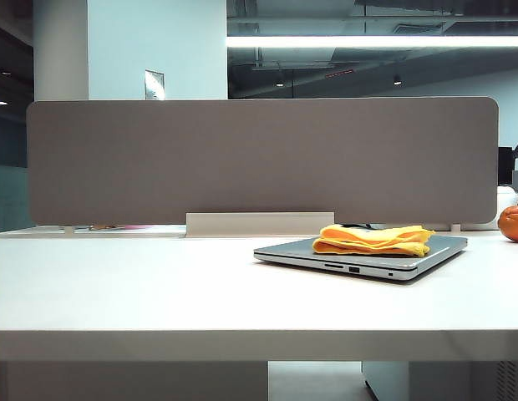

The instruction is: Pick up the yellow rag and put it over the laptop.

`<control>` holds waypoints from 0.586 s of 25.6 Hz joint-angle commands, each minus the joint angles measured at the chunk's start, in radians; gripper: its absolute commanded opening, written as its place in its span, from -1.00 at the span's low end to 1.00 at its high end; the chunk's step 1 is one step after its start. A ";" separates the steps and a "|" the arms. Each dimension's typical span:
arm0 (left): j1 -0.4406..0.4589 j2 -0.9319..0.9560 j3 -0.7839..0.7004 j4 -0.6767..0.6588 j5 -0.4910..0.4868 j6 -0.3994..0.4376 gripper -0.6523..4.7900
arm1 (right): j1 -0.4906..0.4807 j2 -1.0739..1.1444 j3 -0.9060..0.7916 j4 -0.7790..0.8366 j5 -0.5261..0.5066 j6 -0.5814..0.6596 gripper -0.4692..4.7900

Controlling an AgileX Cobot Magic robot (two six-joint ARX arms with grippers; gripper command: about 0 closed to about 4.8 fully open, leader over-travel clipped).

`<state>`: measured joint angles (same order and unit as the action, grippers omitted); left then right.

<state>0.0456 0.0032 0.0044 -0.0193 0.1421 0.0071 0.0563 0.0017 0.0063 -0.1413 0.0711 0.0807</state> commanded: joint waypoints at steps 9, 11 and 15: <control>-0.013 0.001 0.003 0.012 0.003 0.000 -0.78 | 0.000 -0.002 -0.004 0.010 0.002 -0.003 -0.82; -0.037 0.001 0.003 0.012 -0.001 0.000 -0.78 | 0.000 -0.002 -0.004 0.011 0.002 -0.003 -0.82; -0.108 0.001 0.003 0.012 0.001 0.000 -0.78 | 0.000 -0.002 -0.004 0.010 0.002 -0.003 -0.82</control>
<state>-0.0528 0.0032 0.0044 -0.0193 0.1417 0.0071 0.0563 0.0013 0.0063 -0.1413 0.0711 0.0803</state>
